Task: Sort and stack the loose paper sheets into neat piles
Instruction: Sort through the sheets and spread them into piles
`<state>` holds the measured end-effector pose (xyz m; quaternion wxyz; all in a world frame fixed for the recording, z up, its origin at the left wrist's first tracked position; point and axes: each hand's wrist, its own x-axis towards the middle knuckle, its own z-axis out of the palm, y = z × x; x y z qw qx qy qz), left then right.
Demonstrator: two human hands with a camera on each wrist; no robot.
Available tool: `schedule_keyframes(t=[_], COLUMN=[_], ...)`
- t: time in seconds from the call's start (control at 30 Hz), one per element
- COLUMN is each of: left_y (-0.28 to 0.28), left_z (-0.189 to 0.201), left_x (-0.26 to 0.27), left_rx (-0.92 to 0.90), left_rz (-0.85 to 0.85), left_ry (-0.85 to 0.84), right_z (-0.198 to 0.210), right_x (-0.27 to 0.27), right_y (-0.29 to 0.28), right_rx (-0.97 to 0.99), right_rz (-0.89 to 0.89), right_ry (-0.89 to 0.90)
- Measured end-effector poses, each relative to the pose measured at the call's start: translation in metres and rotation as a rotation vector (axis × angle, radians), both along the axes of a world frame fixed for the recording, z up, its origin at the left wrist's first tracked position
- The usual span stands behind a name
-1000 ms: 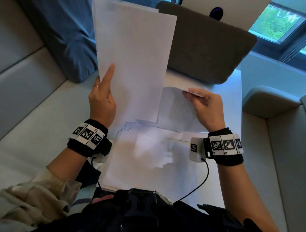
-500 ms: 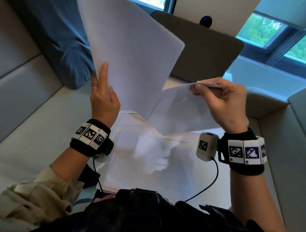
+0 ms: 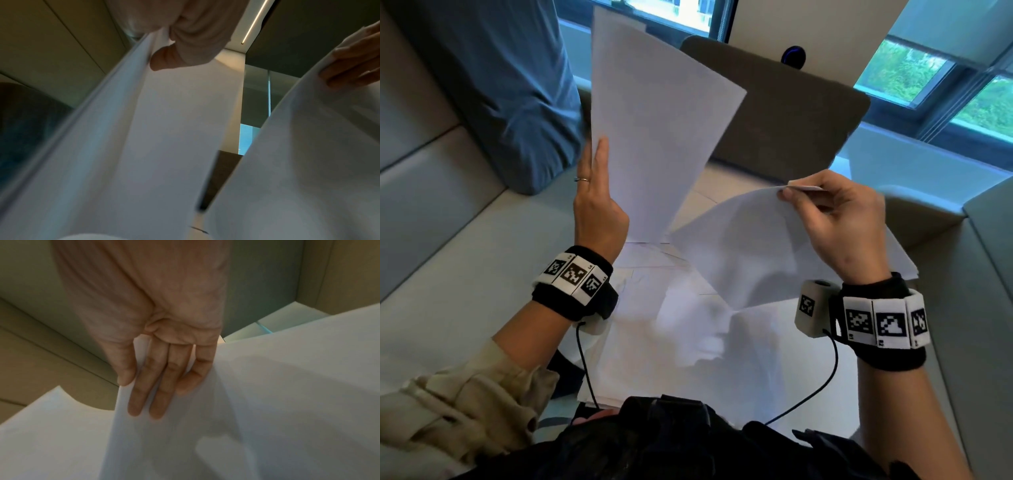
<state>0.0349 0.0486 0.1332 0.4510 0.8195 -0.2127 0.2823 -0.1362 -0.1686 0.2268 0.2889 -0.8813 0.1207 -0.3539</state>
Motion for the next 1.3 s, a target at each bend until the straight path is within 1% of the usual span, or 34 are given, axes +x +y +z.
schedule_keyframes(t=[0.07, 0.17, 0.23, 0.33, 0.4, 0.47, 0.5, 0.53, 0.6, 0.67, 0.73, 0.77, 0.83, 0.87, 0.93, 0.97, 1.0, 1.03, 1.07, 1.13, 1.17, 1.23, 1.3], left_y=[0.000, -0.003, -0.006, -0.011, -0.014, -0.018, -0.020, -0.023, -0.027, -0.030, -0.030, -0.029, -0.029, -0.028, -0.026, -0.025, -0.023, -0.022, -0.022, -0.020, -0.018, -0.011, -0.003], left_z=[0.000, 0.002, 0.003, 0.000, -0.004, -0.008, -0.012, -0.017, -0.026, -0.032, -0.035, -0.036, -0.036, -0.034, -0.030, -0.028, -0.025, -0.023, -0.021, -0.016, -0.013, -0.006, -0.001], left_x=[0.001, 0.000, -0.005, -0.016, -0.027, -0.044, -0.052, -0.059, -0.067, -0.068, -0.068, -0.068, -0.066, -0.065, -0.061, -0.060, -0.059, -0.059, -0.059, -0.058, -0.057, -0.052, -0.044], left_rx=[0.004, -0.002, -0.024, -0.027, 0.007, 0.074, 0.116, 0.143, 0.146, 0.121, 0.088, 0.066, 0.015, 0.004, -0.003, -0.009, -0.016, -0.016, -0.006, 0.017, 0.023, 0.035, 0.068], left_rz=[-0.020, -0.063, -0.111, -0.207, -0.361, -0.576, -0.655, -0.690, -0.673, -0.661, -0.670, -0.661, -0.634, -0.633, -0.687, -0.728, -0.770, -0.810, -0.848, -0.914, -0.937, -0.957, -0.932], left_ry=[-0.019, -0.098, -0.149, -0.161, -0.139, -0.029, 0.036, 0.080, 0.086, 0.069, 0.069, 0.071, 0.084, 0.091, 0.084, 0.073, 0.064, 0.058, 0.052, 0.043, 0.043, 0.058, 0.084], right_z=[0.000, 0.003, 0.005, 0.008, 0.006, 0.002, 0.000, -0.001, -0.002, -0.001, -0.003, -0.005, -0.012, -0.016, -0.023, -0.027, -0.030, -0.033, -0.036, -0.041, -0.045, -0.058, -0.075], right_x=[-0.001, -0.001, 0.000, 0.002, 0.007, 0.011, 0.013, 0.014, 0.012, 0.008, 0.006, 0.006, 0.006, 0.004, 0.000, -0.004, -0.007, -0.011, -0.014, -0.023, -0.028, -0.038, -0.047], right_y=[0.000, 0.007, 0.013, 0.021, 0.023, 0.024, 0.025, 0.025, 0.027, 0.029, 0.028, 0.026, 0.017, 0.009, -0.010, -0.020, -0.029, -0.037, -0.041, -0.043, -0.042, -0.040, -0.038], right_rx=[-0.052, -0.093, -0.056, 0.048, 0.132, 0.204, 0.242, 0.273, 0.288, 0.261, 0.296, 0.306, 0.250, 0.167, -0.065, -0.146, -0.173, -0.127, -0.015, 0.240, 0.307, 0.374, 0.440], right_rz=[0.007, 0.056, 0.100, 0.147, 0.164, 0.196, 0.216, 0.234, 0.283, 0.344, 0.381, 0.358, 0.217, 0.117, -0.099, -0.170, -0.177, -0.123, -0.050, 0.043, 0.065, 0.071, 0.022], right_ry=[0.076, 0.167, 0.184, 0.129, 0.082, 0.060, 0.054, 0.047, 0.020, -0.001, -0.004, -0.007, -0.010, -0.002, 0.064, 0.108, 0.163, 0.221, 0.281, 0.369, 0.366, 0.302, 0.232])
